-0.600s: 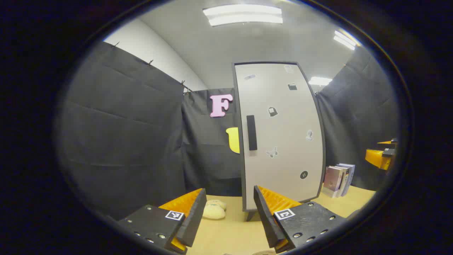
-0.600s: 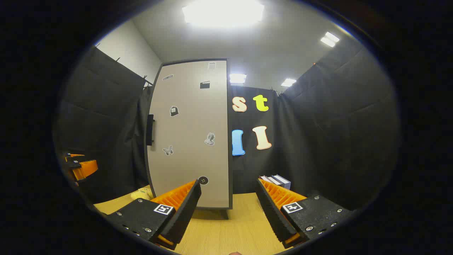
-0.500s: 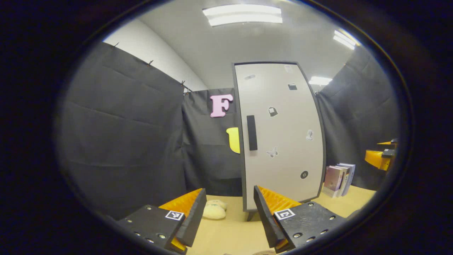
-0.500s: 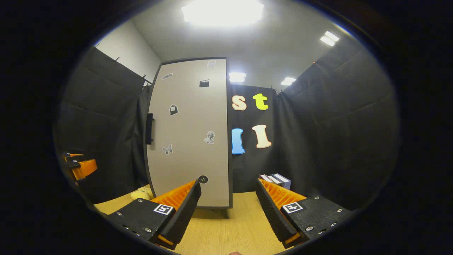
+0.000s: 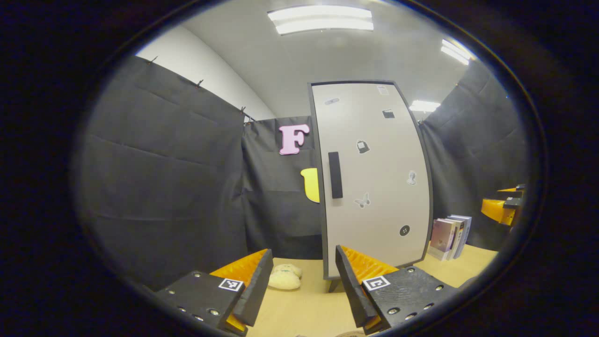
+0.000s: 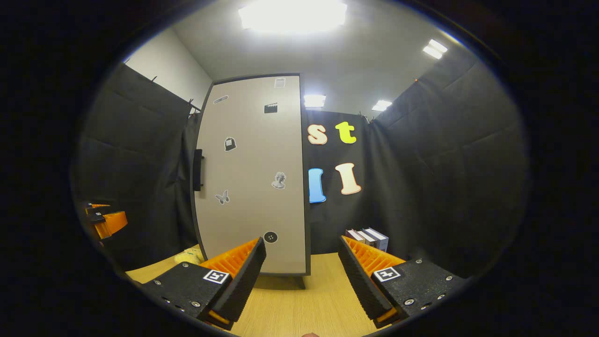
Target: Open the cabinet door with the right hand, grasp the bottle in the cabinet with the left hand and place it on the coaster, then close the cabinet door with the right hand.
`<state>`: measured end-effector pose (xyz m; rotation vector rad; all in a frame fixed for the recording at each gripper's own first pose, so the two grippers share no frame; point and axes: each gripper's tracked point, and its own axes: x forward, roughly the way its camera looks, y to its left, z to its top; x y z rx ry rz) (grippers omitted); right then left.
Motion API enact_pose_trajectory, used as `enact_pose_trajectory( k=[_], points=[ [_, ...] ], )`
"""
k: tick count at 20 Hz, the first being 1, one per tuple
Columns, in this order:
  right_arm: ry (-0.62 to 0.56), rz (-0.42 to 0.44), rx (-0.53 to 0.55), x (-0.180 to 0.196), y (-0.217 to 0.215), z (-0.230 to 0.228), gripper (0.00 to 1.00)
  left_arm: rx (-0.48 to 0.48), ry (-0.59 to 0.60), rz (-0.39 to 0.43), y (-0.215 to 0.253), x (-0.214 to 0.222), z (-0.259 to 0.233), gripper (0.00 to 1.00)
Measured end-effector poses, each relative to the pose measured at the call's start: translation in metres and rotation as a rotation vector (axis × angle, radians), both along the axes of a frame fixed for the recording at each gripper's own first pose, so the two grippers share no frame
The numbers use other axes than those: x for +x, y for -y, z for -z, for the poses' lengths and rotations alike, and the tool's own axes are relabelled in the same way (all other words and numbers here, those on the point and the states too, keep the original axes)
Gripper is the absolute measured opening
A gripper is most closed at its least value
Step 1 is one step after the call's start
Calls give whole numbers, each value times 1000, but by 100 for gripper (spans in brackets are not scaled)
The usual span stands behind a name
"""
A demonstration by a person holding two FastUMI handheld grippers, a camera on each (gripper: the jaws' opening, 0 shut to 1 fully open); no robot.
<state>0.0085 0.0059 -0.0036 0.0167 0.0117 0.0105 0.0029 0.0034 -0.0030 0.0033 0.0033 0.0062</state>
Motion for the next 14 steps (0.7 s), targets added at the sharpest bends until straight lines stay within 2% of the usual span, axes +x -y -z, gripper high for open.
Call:
enact_pose_trajectory(
  k=[6, 7, 8, 11, 14],
  points=[
    [-1, -2, 5, 3, -4, -2, 96, -7, 0, 1, -3, -1, 1, 77],
    [0, -5, 7, 4, -6, -3, 93, -7, 0, 0, -5, -1, 0, 77],
    [-2, -9, 7, 4, -7, -3, 96, -5, -1, -2, -7, -2, 1, 77],
    [-1, -30, 11, 10, -16, -8, 93, -1, 3, -9, -14, -5, -1, 77],
    [8, -55, 18, 17, -30, -17, 96, -6, -1, -23, -25, -12, 0, 77]
  ],
)
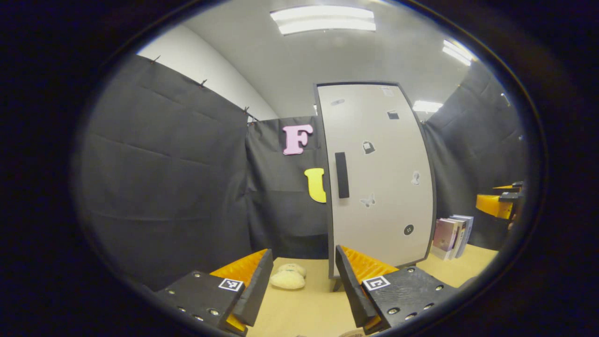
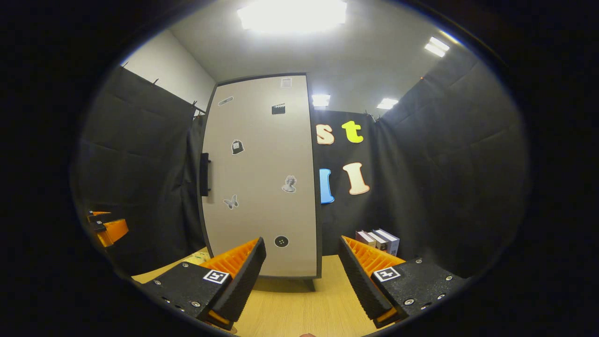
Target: Open the cabinet door with the right hand, grasp the bottle in the cabinet with the left hand and place it on the coaster, then close the cabinet door with the right hand.
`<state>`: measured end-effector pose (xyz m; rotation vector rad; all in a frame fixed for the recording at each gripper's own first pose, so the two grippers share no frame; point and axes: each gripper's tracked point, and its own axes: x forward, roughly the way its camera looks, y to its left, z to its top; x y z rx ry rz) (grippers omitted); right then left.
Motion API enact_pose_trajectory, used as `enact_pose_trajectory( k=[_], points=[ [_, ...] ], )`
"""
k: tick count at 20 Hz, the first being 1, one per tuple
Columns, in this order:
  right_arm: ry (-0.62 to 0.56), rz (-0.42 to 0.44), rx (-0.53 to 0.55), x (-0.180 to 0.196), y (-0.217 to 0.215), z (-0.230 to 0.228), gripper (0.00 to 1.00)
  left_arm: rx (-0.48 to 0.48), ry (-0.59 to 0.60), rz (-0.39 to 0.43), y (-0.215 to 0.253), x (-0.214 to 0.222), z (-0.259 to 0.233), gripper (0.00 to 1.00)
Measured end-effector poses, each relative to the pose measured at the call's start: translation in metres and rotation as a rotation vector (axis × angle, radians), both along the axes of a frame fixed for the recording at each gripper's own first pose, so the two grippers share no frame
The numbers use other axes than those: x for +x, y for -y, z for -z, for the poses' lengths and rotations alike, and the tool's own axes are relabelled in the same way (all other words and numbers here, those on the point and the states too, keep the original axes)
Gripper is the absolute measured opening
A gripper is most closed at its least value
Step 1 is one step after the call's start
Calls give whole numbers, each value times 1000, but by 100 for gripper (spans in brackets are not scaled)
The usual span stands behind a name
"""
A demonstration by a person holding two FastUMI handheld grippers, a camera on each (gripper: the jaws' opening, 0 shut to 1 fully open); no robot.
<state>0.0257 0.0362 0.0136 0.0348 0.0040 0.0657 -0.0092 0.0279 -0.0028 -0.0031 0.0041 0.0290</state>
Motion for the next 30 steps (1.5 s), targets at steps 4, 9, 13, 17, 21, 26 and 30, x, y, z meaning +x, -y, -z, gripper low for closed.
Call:
enact_pose_trajectory(
  k=[4, 9, 13, 17, 21, 26, 30],
  points=[
    [27, -47, 8, 14, -27, -18, 96, 19, 0, -33, -22, -11, 1, 77],
    [47, -99, 44, 38, -65, -36, 93, 32, -11, -89, -58, -25, 3, 77],
    [74, -126, 47, 56, -96, -50, 93, 44, -28, -127, -85, -36, 10, 77],
    [86, -153, 50, 74, -128, -59, 96, 56, -30, -163, -114, -48, 11, 77],
    [99, -174, 54, 95, -159, -71, 96, 58, -37, -197, -139, -54, 16, 77],
    [104, -208, 50, 121, -198, -84, 96, 65, -43, -242, -169, -65, 21, 77],
    [96, -232, 33, 146, -229, -90, 96, 60, -53, -273, -188, -70, 25, 77]
  ],
)
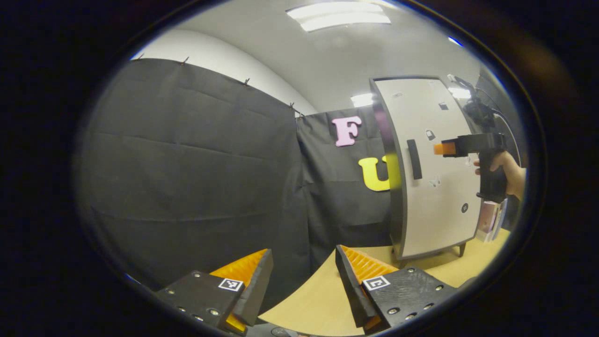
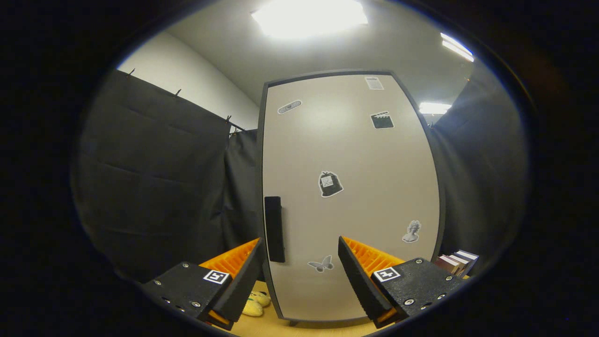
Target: Open the cabinet door with the right hand, grasp the bottle in the cabinet with the left hand and place it on the coaster, then close the cabinet door with the right hand.
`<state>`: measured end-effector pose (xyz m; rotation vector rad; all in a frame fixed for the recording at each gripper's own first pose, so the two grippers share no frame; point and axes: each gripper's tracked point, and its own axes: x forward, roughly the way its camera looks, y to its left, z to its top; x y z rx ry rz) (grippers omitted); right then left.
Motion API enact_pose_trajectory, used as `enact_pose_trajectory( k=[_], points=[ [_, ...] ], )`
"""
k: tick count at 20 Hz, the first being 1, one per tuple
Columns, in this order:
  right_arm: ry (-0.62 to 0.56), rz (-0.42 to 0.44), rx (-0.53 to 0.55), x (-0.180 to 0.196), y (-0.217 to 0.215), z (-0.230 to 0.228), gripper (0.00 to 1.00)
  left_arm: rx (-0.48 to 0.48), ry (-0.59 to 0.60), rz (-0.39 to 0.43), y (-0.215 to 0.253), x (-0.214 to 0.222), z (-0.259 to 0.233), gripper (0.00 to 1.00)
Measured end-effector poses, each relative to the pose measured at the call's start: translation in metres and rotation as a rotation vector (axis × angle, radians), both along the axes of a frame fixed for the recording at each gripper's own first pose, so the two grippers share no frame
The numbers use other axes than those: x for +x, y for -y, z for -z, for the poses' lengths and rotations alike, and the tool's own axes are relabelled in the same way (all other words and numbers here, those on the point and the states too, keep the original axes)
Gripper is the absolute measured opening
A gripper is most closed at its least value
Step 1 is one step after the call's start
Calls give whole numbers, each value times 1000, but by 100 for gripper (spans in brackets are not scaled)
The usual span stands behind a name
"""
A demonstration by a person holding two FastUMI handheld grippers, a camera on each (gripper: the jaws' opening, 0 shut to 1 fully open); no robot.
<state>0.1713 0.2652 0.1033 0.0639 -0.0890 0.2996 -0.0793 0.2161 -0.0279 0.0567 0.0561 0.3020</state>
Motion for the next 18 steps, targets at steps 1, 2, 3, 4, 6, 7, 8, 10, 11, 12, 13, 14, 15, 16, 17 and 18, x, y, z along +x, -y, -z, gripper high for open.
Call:
enact_pose_trajectory(
  k=[1, 2, 3, 4, 6, 7, 8, 10, 11, 12, 13, 14, 15, 16, 17, 18],
  points=[
    [3, -6, -6, 6, -8, -2, 96, -1, 0, -8, -5, -1, 1, 77],
    [2, -10, -11, 12, -16, -3, 96, -1, -2, -13, -8, -3, 2, 77],
    [-5, -16, -19, 20, -25, -2, 96, 0, -1, -21, -12, -5, 2, 77],
    [-18, -17, -26, 28, -32, 0, 95, 0, -4, -31, -16, -7, 5, 77],
    [-37, -14, -34, 40, -44, 2, 94, -8, -8, -47, -25, -11, 7, 77],
    [-39, -7, -38, 47, -48, 1, 90, -11, -10, -55, -28, -12, 8, 77],
    [-42, -3, -46, 53, -53, 1, 88, -13, -9, -62, -31, -14, 9, 77],
    [-60, 3, -66, 65, -62, 4, 79, -17, -9, -74, -36, -17, 11, 77],
    [-75, 12, -82, 70, -66, 7, 74, -17, -11, -80, -39, -18, 11, 77],
    [-91, 25, -93, 75, -67, 11, 71, -19, -14, -86, -42, -19, 12, 77],
    [-104, 35, -98, 81, -68, 14, 68, -23, -14, -89, -43, -21, 13, 77],
    [-113, 58, -104, 86, -67, 17, 66, -27, -16, -92, -45, -20, 15, 77],
    [-120, 81, -108, 90, -65, 20, 62, -31, -19, -94, -46, -20, 16, 77],
    [-128, 90, -110, 93, -64, 22, 60, -30, -19, -98, -47, -20, 15, 77],
    [-140, 90, -109, 95, -65, 25, 53, -27, -15, -99, -47, -20, 14, 77],
    [-156, 89, -100, 98, -67, 28, 50, -22, -11, -99, -46, -20, 13, 77]
  ],
)
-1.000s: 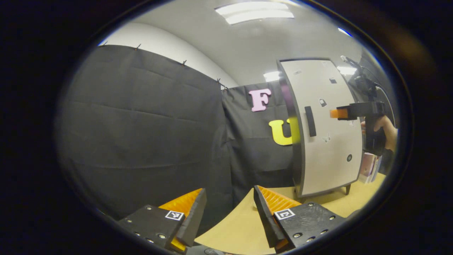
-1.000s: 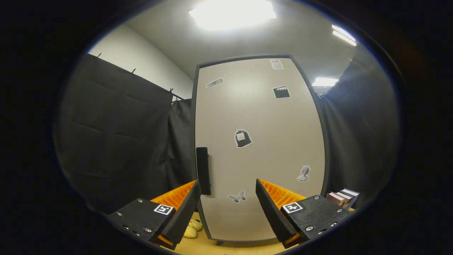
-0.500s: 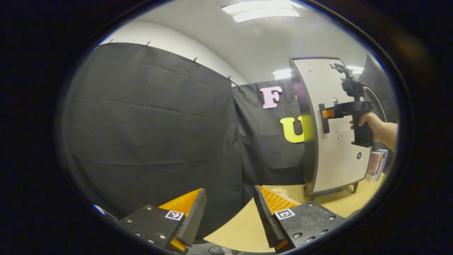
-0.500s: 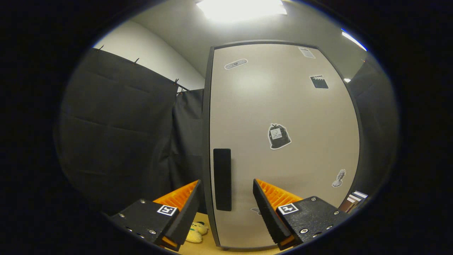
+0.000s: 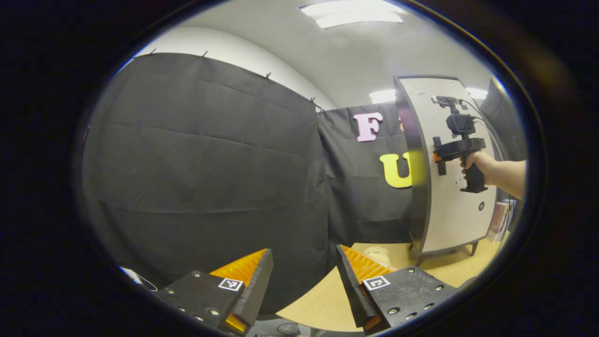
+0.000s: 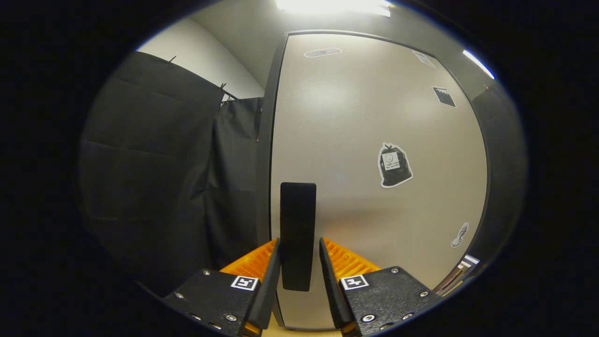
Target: Open the cabinet door with the right hand, grasp the bottle in the cabinet with the left hand and place it on the coaster, then close the cabinet door with the right hand.
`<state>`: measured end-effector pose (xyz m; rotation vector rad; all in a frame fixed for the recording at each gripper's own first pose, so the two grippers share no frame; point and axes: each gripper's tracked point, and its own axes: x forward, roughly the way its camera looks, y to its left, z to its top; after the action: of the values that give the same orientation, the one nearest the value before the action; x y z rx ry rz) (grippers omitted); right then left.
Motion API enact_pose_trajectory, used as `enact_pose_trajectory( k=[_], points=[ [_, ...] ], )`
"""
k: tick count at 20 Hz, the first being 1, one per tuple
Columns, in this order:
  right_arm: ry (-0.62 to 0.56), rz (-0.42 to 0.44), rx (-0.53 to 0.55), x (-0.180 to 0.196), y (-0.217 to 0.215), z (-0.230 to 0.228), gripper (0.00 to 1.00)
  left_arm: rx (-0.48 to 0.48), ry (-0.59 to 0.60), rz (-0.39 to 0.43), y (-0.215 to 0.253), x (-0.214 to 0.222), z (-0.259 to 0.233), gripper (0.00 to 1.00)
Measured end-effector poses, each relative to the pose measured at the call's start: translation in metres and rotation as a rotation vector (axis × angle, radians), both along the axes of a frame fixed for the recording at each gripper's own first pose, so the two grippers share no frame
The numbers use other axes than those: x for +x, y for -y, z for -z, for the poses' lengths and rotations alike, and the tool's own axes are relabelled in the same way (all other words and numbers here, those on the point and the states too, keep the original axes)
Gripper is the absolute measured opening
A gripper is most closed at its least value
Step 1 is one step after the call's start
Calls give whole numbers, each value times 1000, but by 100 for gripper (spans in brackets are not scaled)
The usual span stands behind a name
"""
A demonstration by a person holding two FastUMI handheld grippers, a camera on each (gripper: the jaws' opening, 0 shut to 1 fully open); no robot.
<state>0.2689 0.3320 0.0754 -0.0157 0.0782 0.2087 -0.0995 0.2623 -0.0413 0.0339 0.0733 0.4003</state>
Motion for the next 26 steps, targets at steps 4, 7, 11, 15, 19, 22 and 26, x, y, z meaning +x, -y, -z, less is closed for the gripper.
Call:
enact_pose_trajectory(
  k=[4, 7, 11, 15, 19, 22, 26],
  points=[
    [-4, 17, 50, 0, -3, -1, 39, 11, 1, 12, 2, 0, -2, 77],
    [-17, 23, 39, 0, -2, 1, 25, 9, 9, 33, 3, 0, -2, 77],
    [-44, -8, 28, -4, -2, 1, 20, -7, 17, 70, 5, 1, -6, 77],
    [-66, -56, 33, -10, 1, 1, 20, 0, 45, 115, 11, 0, -17, 77],
    [-72, -92, 36, -21, 4, -1, 20, 2, 58, 167, 26, -5, -30, 77],
    [-74, -118, 36, -28, 7, -2, 20, 0, 64, 204, 41, -13, -35, 77],
    [-76, -143, 39, -37, 11, -3, 20, -9, 67, 248, 69, 28, -30, 77]
  ],
)
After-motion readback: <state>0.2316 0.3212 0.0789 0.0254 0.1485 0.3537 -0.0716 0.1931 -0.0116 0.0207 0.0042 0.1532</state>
